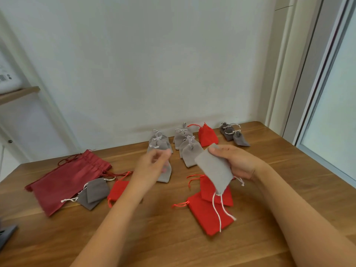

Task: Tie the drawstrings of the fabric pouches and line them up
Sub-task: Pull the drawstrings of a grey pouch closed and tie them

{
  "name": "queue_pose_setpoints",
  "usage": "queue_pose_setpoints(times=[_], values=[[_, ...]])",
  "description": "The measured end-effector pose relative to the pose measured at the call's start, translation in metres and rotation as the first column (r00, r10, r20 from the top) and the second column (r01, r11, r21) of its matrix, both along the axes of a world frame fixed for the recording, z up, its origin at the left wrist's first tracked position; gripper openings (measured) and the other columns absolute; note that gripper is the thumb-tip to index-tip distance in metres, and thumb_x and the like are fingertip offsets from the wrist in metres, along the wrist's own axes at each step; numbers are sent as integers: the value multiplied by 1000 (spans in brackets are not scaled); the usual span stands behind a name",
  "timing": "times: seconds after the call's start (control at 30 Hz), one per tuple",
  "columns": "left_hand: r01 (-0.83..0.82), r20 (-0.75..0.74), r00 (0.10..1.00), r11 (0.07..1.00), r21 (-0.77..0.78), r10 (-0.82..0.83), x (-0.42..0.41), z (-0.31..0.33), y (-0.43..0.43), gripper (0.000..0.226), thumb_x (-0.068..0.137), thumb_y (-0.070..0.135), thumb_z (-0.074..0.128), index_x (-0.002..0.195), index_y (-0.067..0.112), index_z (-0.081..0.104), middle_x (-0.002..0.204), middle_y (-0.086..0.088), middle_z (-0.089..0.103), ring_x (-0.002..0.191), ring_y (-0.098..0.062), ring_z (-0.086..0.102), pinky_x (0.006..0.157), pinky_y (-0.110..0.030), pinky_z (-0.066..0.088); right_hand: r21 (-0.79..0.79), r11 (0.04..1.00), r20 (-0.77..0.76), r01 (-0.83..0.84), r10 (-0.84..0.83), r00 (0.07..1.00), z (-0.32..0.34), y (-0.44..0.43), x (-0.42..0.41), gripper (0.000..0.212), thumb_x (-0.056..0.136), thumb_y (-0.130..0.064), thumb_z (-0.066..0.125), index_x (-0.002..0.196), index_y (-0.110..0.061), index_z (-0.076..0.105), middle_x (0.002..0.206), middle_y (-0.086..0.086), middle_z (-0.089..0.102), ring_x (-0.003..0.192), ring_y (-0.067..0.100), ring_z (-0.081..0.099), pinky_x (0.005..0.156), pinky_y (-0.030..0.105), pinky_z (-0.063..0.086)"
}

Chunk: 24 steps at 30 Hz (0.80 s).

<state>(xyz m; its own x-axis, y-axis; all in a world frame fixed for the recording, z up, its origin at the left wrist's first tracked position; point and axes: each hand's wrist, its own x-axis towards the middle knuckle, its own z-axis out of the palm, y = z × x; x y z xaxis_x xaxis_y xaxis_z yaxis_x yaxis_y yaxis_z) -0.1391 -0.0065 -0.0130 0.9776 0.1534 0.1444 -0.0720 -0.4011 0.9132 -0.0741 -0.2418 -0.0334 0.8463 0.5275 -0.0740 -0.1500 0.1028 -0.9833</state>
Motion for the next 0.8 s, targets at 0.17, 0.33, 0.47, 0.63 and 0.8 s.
queue_pose_setpoints(times=[0.17, 0.33, 0.47, 0.63, 0.8], values=[[315, -239, 897, 917, -244, -372, -1, 2, -52, 33, 91, 34, 58, 106, 6, 66, 100, -10, 72, 87, -16, 68, 85, -31, 54, -87, 974, 267, 207, -177, 947, -4, 12, 4, 28, 98, -29, 50, 100, -5, 65, 74, 5, 65, 61, 12, 58, 52, 22, 46], [339, -271, 871, 901, -271, -409, 14, -25, -70, 16, 88, 18, 68, 97, 5, 69, 85, -6, 71, 71, -9, 66, 70, -22, 53, -124, 932, 339, 342, -284, 897, -25, 17, 15, 32, 99, -28, 50, 97, 1, 65, 79, 7, 66, 72, 16, 58, 61, 26, 46], [272, -311, 910, 961, -57, -276, 29, -33, -76, 6, 88, 15, 67, 82, 17, 66, 64, 9, 61, 45, 6, 52, 46, -9, 37, -79, 952, 101, 297, -289, 952, -38, 11, 22, 24, 100, -24, 49, 100, -10, 68, 92, 10, 73, 78, 19, 68, 68, 31, 56], [141, -219, 963, 986, -90, -158, 39, -42, -75, 12, 95, 19, 57, 92, 16, 68, 80, 0, 69, 65, -7, 62, 60, -25, 50, 88, 977, -10, 192, -192, 981, -39, 7, 25, 23, 92, -13, 58, 110, -2, 65, 103, 17, 72, 87, 24, 70, 76, 32, 58], [104, -131, 985, 993, -47, -110, 42, -43, -72, 16, 97, 24, 54, 107, 17, 64, 96, 1, 68, 80, -11, 63, 67, -26, 50, 40, 985, 48, 166, -168, 985, -43, 8, 28, 26, 90, -7, 58, 114, 2, 64, 105, 21, 69, 83, 22, 66, 73, 30, 53]])
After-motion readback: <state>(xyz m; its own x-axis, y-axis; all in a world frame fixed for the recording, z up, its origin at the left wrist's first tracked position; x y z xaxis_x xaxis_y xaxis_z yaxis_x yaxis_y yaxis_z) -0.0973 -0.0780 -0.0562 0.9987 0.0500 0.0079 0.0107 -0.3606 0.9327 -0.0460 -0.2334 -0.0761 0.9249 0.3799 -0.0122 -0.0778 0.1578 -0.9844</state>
